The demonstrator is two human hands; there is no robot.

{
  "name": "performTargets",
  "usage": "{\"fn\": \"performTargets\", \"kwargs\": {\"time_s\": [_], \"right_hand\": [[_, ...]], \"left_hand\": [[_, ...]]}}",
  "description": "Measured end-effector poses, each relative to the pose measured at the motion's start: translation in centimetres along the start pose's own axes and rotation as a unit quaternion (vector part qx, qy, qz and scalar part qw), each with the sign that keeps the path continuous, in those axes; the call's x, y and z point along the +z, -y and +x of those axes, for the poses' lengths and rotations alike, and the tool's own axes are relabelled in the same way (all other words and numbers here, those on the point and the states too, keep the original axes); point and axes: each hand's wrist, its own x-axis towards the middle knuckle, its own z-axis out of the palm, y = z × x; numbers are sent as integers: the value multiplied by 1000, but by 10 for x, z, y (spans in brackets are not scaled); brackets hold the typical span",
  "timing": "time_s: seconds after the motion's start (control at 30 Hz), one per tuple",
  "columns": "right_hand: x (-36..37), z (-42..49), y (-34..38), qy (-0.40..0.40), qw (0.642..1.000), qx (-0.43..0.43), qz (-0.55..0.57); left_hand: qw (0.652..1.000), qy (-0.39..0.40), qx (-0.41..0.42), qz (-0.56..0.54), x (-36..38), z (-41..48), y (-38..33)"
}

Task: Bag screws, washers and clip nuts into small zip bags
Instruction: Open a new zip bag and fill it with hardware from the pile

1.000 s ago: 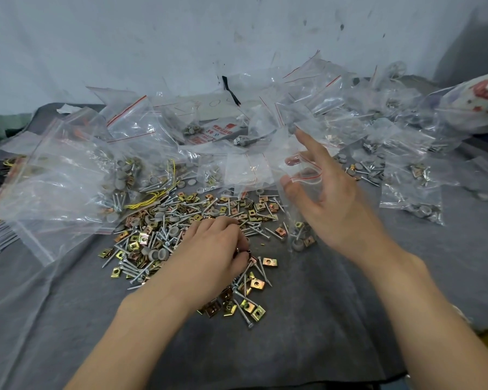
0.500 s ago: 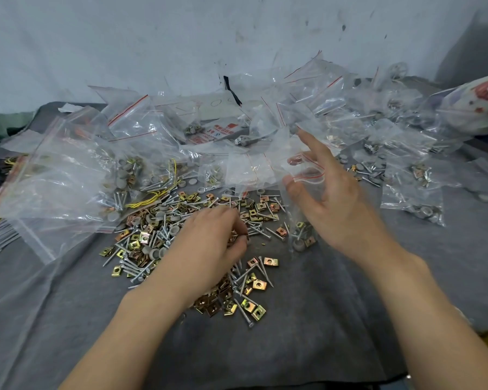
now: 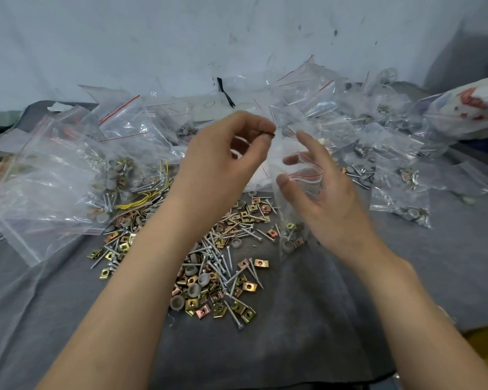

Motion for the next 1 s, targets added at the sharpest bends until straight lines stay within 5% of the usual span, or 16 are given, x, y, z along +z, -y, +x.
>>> {"fn": "performTargets", "kwargs": {"time_s": [0.6, 0.83, 1.0], "right_hand": [[-7, 1, -2, 4, 1000, 4, -2], [-7, 1, -1, 21, 1000, -7, -6], [-5, 3, -1, 38, 999, 12, 22]], "left_hand": [[995, 70, 17, 62, 13, 4, -3], [967, 214, 8, 136, 9, -9, 6], [976, 169, 4, 136, 1, -6, 11]]}}
